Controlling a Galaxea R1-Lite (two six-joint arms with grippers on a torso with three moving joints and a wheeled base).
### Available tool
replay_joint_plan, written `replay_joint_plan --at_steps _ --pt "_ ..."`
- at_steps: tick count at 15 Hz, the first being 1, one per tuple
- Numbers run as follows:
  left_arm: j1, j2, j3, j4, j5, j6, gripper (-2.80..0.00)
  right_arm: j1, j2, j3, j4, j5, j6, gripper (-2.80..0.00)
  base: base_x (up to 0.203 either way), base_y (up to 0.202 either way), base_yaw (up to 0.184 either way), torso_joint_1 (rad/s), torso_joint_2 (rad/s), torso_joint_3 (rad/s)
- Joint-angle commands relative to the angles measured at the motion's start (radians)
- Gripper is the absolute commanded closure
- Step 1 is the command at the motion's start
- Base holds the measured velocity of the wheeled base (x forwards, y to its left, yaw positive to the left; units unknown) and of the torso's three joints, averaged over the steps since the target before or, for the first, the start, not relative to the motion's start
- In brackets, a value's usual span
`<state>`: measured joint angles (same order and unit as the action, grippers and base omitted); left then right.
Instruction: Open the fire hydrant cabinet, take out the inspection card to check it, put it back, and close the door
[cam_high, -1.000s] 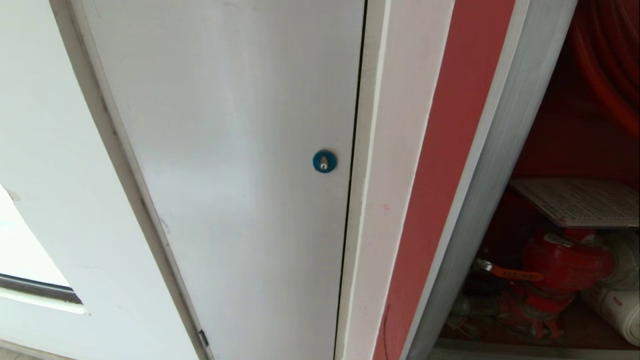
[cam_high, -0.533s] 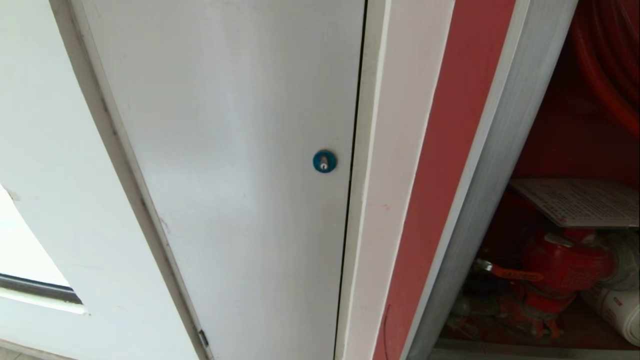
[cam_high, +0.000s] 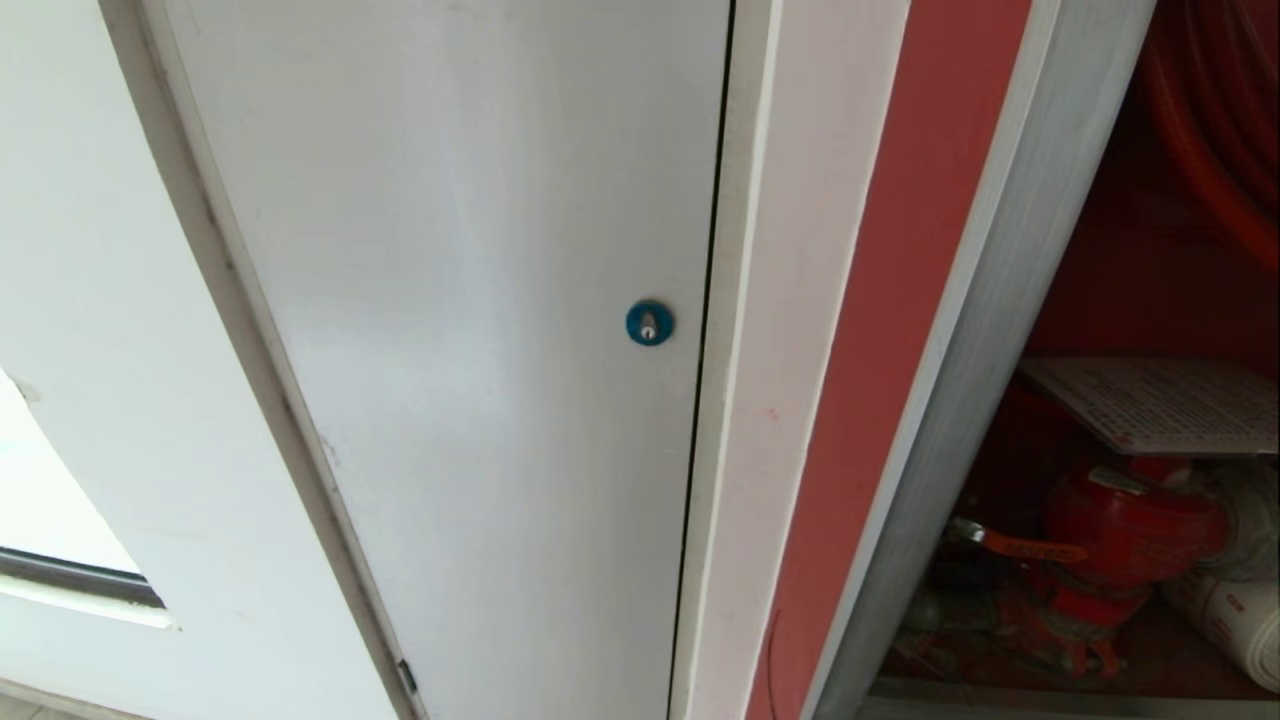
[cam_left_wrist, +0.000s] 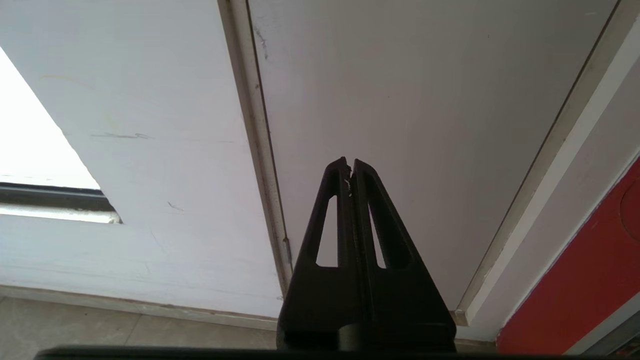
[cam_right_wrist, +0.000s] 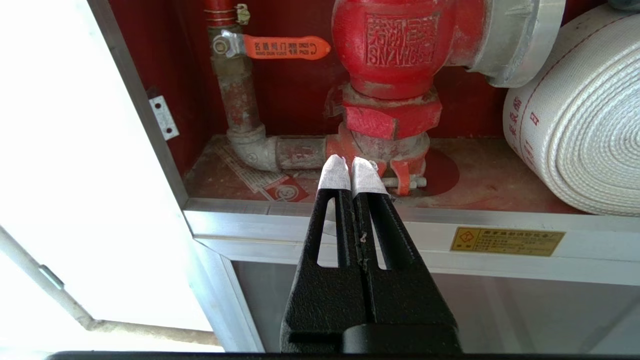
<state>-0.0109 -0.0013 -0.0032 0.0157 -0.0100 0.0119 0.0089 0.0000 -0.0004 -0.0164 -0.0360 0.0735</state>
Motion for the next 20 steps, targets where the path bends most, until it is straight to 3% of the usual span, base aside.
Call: replay_joint_plan --at_steps 1,20 --pt "0.000 0.001 0.000 0.000 -0.001 0.000 0.00 0.000 0.000 0.003 0.000 0.001 0.003 0.00 0.000 0.000 0.000 0.000 0.00 0.000" --pt "0.000 0.001 0.000 0.000 0.001 -0.001 0.00 0.000 0.000 0.005 0.000 0.001 0.003 0.00 0.000 0.000 0.000 0.000 0.00 0.000"
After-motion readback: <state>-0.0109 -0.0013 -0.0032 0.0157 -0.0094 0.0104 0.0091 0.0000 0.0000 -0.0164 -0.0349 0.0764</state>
